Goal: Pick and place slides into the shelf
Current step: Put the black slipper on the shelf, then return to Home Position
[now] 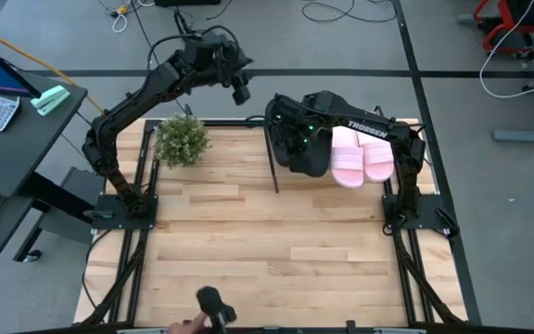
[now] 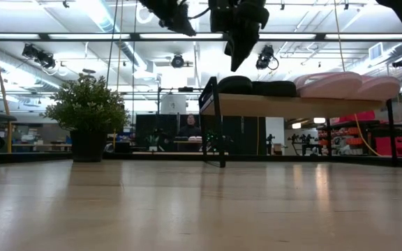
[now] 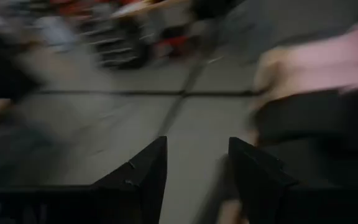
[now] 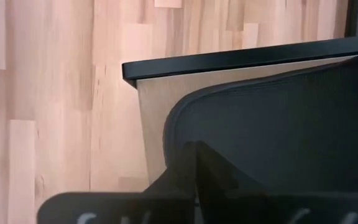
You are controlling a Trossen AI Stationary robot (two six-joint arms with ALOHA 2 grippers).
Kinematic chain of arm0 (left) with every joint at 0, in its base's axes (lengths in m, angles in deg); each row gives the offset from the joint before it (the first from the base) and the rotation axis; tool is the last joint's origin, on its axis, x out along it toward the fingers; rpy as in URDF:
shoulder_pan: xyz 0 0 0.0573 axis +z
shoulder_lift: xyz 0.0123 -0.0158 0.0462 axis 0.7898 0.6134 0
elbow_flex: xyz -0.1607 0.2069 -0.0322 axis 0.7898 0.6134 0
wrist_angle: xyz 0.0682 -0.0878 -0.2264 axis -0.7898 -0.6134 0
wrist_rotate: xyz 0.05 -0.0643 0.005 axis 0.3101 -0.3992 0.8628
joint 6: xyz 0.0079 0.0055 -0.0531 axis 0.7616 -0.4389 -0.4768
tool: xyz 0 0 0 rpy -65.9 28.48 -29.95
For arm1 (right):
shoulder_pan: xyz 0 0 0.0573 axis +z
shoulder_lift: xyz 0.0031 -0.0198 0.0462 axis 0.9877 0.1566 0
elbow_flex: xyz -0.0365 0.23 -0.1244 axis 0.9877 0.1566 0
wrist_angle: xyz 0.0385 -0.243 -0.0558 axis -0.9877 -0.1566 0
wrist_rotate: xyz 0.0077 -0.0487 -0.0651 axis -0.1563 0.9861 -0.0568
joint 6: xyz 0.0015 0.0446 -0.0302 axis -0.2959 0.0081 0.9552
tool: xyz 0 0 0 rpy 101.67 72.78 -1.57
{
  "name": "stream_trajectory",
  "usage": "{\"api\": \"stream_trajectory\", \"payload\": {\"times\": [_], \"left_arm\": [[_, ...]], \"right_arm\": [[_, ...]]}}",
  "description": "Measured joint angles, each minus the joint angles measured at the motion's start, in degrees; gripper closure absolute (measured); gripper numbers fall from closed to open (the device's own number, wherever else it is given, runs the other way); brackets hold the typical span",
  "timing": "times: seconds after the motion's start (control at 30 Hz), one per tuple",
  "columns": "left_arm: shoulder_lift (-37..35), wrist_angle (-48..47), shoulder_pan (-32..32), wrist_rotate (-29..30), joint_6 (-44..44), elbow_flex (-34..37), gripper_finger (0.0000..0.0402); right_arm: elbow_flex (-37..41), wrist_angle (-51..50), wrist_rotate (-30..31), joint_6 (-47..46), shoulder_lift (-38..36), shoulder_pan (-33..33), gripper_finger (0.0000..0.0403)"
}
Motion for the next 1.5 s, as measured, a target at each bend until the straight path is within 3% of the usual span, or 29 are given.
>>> {"api": "stream_trajectory", "payload": {"times": [0.13,0.27,0.57,1.1,1.33,1.5], "left_arm": [[-1.39,-2.14,1.63,-17.46,-6.81,-0.01,0.023],[-1.84,-3.53,2.42,-27.3,-10.18,-0.01,0.0237],[-2.62,-13.73,2.17,-29.89,-7.48,-0.03,0.027],[-3.76,-25.05,2.0,-30.97,-3.83,-0.03,0.0354],[-3.74,-30.55,1.86,-31.15,-2.62,-0.03,0.0391],[-3.76,-33.34,1.85,-35.07,-1.54,-0.03,0.0396]], "right_arm": [[0.02,-0.16,-0.57,-0.28,0.0,-0.33,0.0396],[3.45,0.79,-2.45,-0.39,-0.05,-0.72,0.0399],[10.26,1.34,-3.2,-1.51,-0.33,-0.4,0.04],[-3.89,-3.34,-4.69,-1.55,0.04,-0.74,0.0401],[-6.57,-4.29,-1.53,-1.62,-0.33,-3.36,0.0399],[-8.24,-4.34,-1.42,-1.84,-0.33,-6.01,0.04]]}}
